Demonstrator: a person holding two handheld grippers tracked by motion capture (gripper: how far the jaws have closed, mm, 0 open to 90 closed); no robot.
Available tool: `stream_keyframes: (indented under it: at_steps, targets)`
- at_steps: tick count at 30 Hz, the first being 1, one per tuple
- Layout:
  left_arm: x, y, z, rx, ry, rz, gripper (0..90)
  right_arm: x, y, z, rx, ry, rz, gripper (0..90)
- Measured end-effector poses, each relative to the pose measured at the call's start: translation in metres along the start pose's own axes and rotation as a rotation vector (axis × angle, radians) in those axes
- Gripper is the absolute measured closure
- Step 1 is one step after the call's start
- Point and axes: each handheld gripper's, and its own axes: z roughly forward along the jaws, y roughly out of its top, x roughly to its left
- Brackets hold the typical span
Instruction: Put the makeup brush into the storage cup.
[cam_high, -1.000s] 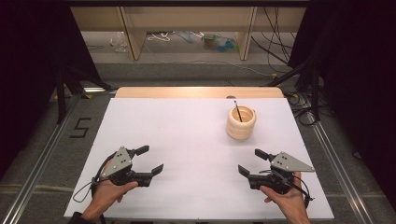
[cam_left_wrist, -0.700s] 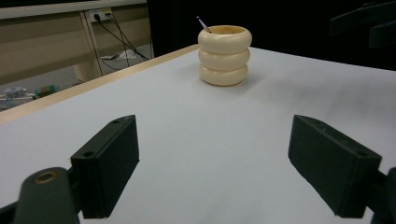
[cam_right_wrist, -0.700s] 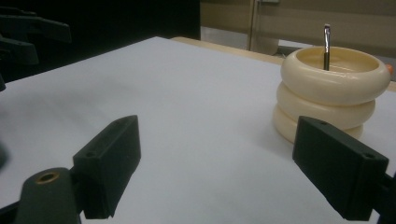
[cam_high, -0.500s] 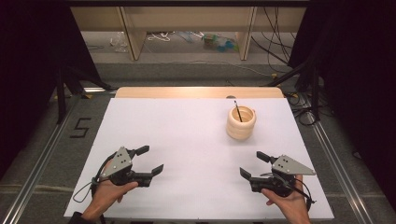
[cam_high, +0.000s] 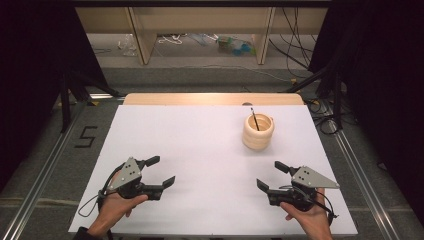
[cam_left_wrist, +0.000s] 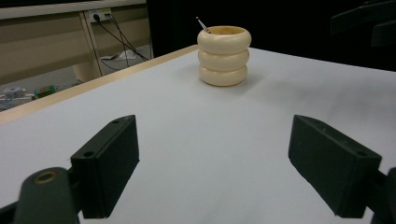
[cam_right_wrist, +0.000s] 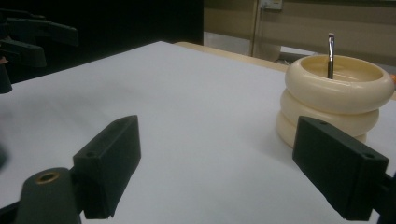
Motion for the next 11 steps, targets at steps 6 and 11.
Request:
stream_keyframes:
  at_steps: [6, 11]
  targets:
    - [-0.0001, 0.0000, 0.0000, 0.000, -0.001, 0.001, 16.2, 0.0008, 0.0003, -0.0006, 0.006, -0.002, 0.008, 16.4]
    - [-0.0001, 0.0000, 0.0000, -0.001, -0.001, 0.001, 16.3, 0.0004, 0.0003, -0.0002, 0.004, 0.004, 0.001, 16.4]
